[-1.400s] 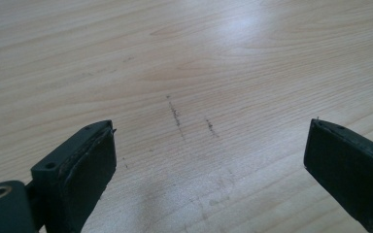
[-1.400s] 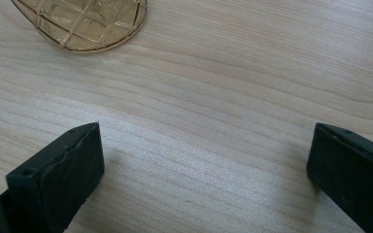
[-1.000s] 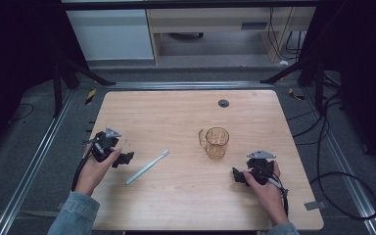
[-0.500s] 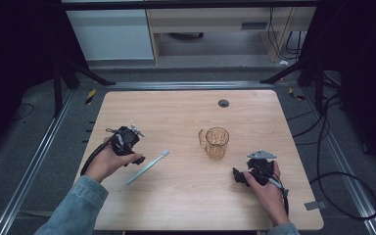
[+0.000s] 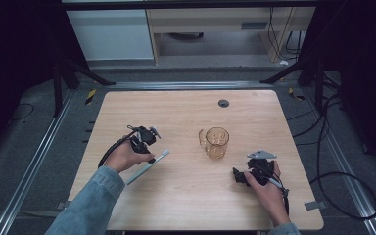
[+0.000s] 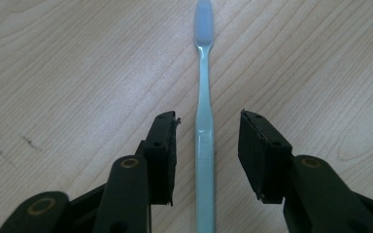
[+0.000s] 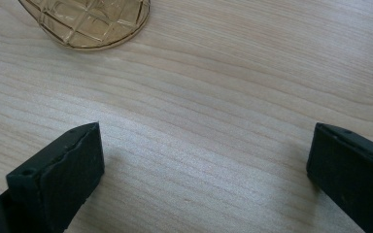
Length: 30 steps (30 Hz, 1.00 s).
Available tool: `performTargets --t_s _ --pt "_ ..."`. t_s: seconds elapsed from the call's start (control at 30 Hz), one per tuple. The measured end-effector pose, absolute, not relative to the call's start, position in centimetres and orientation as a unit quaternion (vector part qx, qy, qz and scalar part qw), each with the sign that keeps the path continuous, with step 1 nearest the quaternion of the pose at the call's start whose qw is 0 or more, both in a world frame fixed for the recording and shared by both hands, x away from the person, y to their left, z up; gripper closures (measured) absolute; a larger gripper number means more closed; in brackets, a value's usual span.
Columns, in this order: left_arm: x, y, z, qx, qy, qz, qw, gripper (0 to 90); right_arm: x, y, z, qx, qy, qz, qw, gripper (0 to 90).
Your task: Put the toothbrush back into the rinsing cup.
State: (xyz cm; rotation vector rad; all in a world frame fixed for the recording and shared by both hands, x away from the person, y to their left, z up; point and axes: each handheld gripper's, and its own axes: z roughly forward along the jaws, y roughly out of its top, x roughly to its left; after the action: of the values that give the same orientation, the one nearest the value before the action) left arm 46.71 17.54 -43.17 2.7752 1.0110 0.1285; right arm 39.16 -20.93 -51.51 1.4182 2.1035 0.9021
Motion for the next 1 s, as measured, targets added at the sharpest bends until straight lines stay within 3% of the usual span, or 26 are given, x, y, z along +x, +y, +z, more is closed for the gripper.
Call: performTargets --t_s 1.0 --pt "48.4 16.3 -45.8 0.942 0.331 0.020 0.043 68.7 39.2 -21.0 -51.5 0.508 0.765 0.328 0.221 0.4"
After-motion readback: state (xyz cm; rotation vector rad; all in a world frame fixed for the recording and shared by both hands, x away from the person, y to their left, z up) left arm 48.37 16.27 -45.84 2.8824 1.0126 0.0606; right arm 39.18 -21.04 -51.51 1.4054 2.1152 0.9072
